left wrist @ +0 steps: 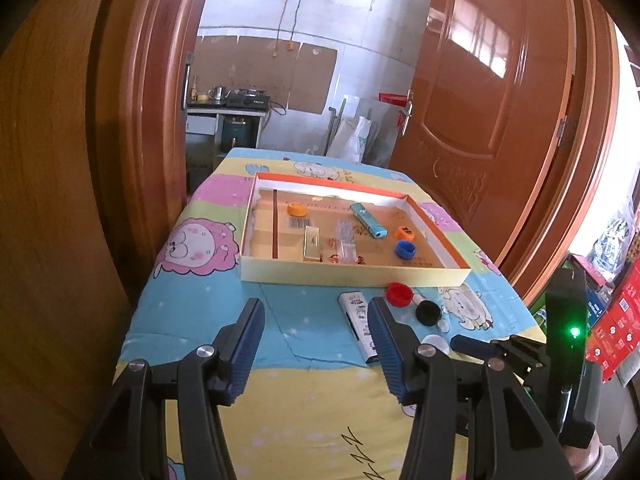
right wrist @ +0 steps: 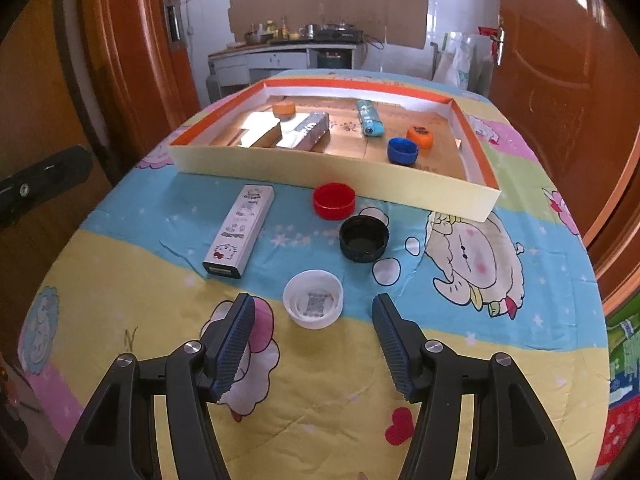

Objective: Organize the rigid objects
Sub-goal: 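Withdraw both tools from the tray back over the table, then grasp the white Hello Kitty box with the left tool while the right tool grasps the small white cup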

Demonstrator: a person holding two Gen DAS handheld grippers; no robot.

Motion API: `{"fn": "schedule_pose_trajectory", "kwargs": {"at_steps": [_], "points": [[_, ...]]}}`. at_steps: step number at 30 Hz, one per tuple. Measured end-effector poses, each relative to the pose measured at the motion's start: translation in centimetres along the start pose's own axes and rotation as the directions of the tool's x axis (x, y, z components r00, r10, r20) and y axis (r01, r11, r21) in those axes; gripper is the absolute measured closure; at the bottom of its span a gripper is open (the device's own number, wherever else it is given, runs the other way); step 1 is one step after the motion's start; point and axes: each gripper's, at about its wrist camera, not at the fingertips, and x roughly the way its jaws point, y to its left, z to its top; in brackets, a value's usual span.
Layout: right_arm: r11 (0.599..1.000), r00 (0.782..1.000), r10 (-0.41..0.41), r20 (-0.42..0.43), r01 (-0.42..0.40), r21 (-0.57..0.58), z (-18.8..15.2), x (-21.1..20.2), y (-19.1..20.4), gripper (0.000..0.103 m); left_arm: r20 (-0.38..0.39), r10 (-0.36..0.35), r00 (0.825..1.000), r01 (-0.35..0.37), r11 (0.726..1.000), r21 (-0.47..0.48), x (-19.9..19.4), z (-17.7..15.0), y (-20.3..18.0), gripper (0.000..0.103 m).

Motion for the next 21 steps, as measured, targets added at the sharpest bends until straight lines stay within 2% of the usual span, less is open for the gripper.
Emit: {"fn": "schedule_pose_trajectory", "kwargs": {"at_steps": [3, 8, 15, 18, 21], "points": [[1.000, 1.000, -0.013, -0.018, 0.013, -0.010, 0.2, 0.5, 0.3, 0.070, -0.016, 0.003, 1.000, -0.003, 1.000, 0.006, 0.5, -0.1, -0.1, 0.050], [1.000, 1.000, -0.005, 0.001, 0.005, -0.029, -0.2, 0.1, 0.7, 0.072, -0.068, 0.007, 0.998, -0.004, 0.999, 0.036, 2.3, -0.3, -1.4, 0.050], [1.000, 0.999, -0.010, 0.041, 0.009, 0.024, -2.1, -1.7, -1.0, 0.072, -0.158, 0.039, 0.987, -0.021, 0.993, 0.114, 6.1, -0.6, -4.9, 0.050], [0.999, 0.999, 0.009, 0.050, -0.011, 0.048, -2.9, -2.4, -2.3, 0.072, -0.179, 0.039, 0.983, -0.019, 0.993, 0.117, 7.3, -0.8, -5.7, 0.050], [0.994, 0.996, 0.052, 0.069, -0.058, 0.088, -3.4, -2.8, -3.6, 0.071, -0.191, 0.069, 0.979, -0.046, 0.991, 0.122, 8.5, -0.7, -6.5, 0.050]]}}
